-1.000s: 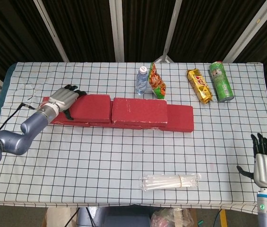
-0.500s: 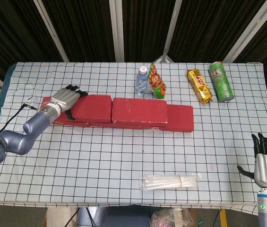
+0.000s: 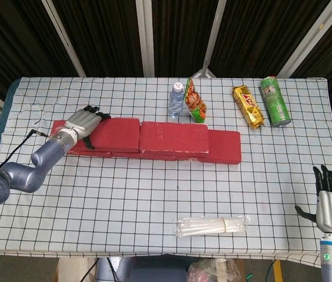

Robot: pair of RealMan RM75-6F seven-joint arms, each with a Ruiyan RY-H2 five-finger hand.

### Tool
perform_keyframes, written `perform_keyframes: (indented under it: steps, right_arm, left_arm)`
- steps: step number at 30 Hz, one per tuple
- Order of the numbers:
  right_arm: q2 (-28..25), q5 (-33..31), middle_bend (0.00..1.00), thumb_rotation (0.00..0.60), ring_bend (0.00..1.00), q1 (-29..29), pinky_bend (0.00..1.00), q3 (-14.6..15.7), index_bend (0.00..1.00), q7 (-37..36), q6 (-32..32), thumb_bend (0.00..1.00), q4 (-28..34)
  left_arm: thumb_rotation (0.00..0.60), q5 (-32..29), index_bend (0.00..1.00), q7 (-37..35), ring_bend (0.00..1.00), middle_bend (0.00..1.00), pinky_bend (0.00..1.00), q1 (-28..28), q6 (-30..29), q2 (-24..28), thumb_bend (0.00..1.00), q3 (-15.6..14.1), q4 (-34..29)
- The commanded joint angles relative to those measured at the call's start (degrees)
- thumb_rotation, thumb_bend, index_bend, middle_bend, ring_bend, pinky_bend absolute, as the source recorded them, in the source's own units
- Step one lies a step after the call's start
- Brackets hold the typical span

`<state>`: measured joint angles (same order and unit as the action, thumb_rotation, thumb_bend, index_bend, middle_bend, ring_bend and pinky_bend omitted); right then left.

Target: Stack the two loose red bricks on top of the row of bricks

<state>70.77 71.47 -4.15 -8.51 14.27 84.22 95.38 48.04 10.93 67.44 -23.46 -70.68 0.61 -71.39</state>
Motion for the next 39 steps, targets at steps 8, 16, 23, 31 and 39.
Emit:
perform_keyframes:
  steps: [8,16,23,31,39]
  right_arm:
    - [-0.03,-0.09,0.00,0.600,0.00,0.07,0.00,-0.09,0.03,-0.09,0.17,0.13,-0.03]
    - [0.21,-0.27,0.00,0.600,0.00,0.01,0.00,-0.24,0.03,0.13,0.27,0.13,-0.10]
    - [0.29,-0.43,0.00,0.600,0.00,0.03,0.00,-0.31,0.03,0.22,0.34,0.13,-0.14]
    - [0.41,-0.53,0.00,0.600,0.00,0.01,0.00,-0.38,0.03,0.31,0.39,0.13,-0.20]
    - [0.49,-0.60,0.00,0.600,0.00,-0.03,0.00,-0.42,0.03,0.42,0.39,0.13,-0.27]
  left_arm:
    - [0.600,-1.05,0.19,0.37,0.00,0.16,0.00,0.71,-0.08,-0.41,0.00,-0.98,0.16]
    - [0.600,-2.10,0.18,0.64,0.00,0.15,0.00,1.32,0.05,-1.03,0.00,-1.82,0.88]
    - [0.600,-2.93,0.18,0.98,0.00,0.13,0.00,1.81,-0.22,-1.50,0.00,-2.33,1.28]
    - [0.600,-3.89,0.16,1.11,0.00,0.11,0.00,2.25,-0.19,-1.56,0.00,-2.88,1.19]
    - [0.600,-4.72,0.15,1.20,0.00,0.09,0.00,2.76,0.15,-1.87,0.00,-3.44,1.44]
